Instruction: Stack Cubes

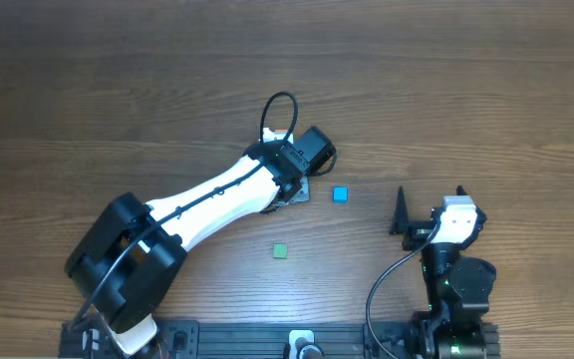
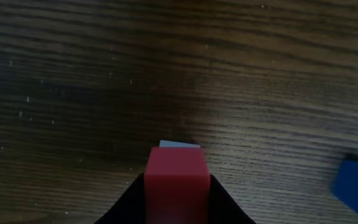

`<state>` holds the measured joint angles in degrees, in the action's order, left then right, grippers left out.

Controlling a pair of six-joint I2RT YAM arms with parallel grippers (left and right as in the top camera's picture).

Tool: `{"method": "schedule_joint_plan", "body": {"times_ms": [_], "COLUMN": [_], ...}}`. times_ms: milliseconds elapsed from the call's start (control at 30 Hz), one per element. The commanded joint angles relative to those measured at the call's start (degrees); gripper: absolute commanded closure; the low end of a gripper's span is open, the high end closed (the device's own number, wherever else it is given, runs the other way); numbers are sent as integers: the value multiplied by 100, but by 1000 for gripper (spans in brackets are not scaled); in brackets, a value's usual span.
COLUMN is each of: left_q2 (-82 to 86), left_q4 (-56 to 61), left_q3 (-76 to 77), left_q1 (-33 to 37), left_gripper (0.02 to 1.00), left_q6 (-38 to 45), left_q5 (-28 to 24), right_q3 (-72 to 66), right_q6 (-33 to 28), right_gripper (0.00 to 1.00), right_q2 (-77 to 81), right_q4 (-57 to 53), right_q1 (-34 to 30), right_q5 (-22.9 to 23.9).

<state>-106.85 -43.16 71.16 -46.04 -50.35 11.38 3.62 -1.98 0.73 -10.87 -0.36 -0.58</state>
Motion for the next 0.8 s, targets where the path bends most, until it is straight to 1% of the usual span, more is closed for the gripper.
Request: {"method": "schedule_joint_plan", "body": {"times_ms": [33,167,233,433,567,700,800], "left_q2": [-114,-118,-118,-118,-118,-118,-118], "left_q4": [37,35,35,35,35,35,39], "left_q3": [87,87,87,87,87,87,87], "left_q1": [15,15,15,15,15,15,15], "left_gripper": [978,965,934,801,680,663,601], "left_q6": [66,66,66,63,63,63,63], "left_q5": [-39,-39,-39,-37,-37,-35,-9], "right_q3": [-42,-42,-42,-42,-42,-42,-42], "right_q6": [-24,-24,-24,-24,-24,-24,-24], "right_gripper": [9,7,9,7,9,9,7], "right_q2": [-42,-42,-42,-42,-42,-42,-42], "right_q4": [-2,-2,-2,-2,-2,-2,-2], "right_q1": [-35,-35,-35,-35,-35,-35,-35], "right_q5": [-66,-66,-66,-66,-66,-66,-66]}}
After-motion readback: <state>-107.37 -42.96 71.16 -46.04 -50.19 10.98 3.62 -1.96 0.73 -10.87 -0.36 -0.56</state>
